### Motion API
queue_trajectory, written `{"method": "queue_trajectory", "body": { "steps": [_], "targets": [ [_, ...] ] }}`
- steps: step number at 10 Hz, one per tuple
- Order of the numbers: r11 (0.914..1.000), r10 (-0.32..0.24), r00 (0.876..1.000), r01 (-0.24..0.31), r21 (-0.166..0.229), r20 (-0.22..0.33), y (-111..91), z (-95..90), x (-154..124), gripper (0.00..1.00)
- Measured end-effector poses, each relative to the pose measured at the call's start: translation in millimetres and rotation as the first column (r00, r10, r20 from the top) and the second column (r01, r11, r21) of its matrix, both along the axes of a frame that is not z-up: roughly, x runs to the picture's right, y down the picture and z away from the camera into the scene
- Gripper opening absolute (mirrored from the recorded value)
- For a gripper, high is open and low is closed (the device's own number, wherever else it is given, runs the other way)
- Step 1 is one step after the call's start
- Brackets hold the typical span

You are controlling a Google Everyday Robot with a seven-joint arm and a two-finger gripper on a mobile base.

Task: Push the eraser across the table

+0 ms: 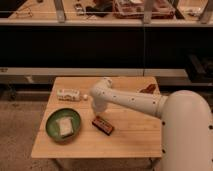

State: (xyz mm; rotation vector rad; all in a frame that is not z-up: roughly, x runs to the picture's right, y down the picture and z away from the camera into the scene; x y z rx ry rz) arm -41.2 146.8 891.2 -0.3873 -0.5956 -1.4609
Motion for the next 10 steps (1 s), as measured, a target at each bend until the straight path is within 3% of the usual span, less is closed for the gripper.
{"method": "queue_trajectory", "body": {
  "steps": [10],
  "targets": [
    [0.9941,-0.005,1.000,0.003,-0.108,-0.026,42.3,-28.4,37.3,0.13]
  ]
}}
